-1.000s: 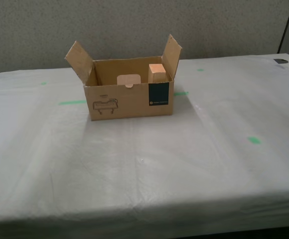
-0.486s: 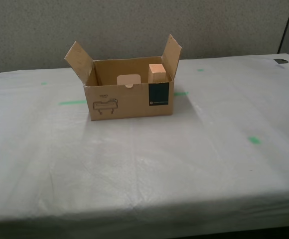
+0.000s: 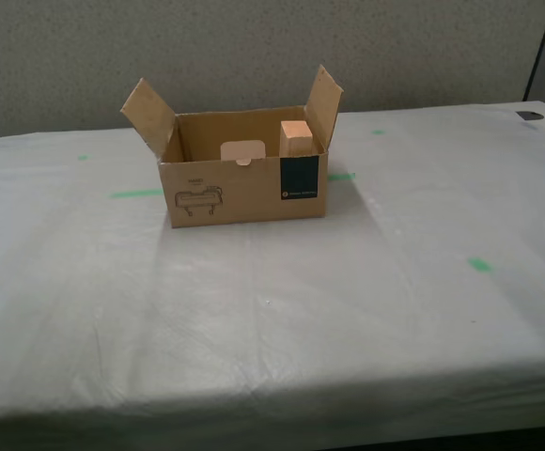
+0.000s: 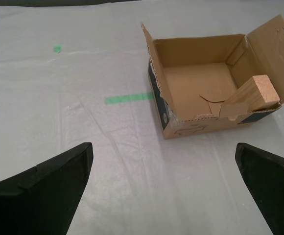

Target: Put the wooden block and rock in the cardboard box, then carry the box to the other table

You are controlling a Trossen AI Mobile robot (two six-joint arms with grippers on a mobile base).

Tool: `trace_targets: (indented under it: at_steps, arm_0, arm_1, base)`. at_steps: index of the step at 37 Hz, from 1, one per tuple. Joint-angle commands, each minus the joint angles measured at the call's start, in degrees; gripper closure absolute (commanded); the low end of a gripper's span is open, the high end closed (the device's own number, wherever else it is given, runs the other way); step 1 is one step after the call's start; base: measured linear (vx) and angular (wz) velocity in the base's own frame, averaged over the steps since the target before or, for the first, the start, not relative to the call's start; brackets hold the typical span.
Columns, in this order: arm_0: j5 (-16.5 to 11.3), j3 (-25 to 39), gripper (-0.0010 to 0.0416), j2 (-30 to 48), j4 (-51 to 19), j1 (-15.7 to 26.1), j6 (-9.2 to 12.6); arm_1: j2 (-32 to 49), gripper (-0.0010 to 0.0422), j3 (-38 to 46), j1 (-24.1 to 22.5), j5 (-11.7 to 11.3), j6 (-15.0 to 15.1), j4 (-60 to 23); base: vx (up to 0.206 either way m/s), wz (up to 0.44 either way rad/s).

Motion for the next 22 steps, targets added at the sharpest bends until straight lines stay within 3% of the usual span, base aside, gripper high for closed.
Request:
trace_targets:
  at_steps: [1, 7, 22]
  arm_0:
    - [0.2, -2.7, 0.0007, -1.3, 2.0, 0.0, 0.2]
    - [0.2, -5.7, 0.0007, -2.1, 4.5, 0.0, 0.1]
    - [0.2, -6.5, 0.0007, -2.0, 4.7, 0.0, 0.1]
  arm_1:
    - [-1.9, 0.0014, -2.5, 0.0, 0.0, -0.1, 1.8]
    - [-3.5, 0.0014, -4.4, 0.0, 0.0, 0.2, 2.7]
    - [-3.5, 0.0014, -4.4, 0.0, 0.0, 0.3, 2.6]
  base:
    - [0.0, 0.0]
    - [0.0, 0.0]
    - [0.0, 0.043]
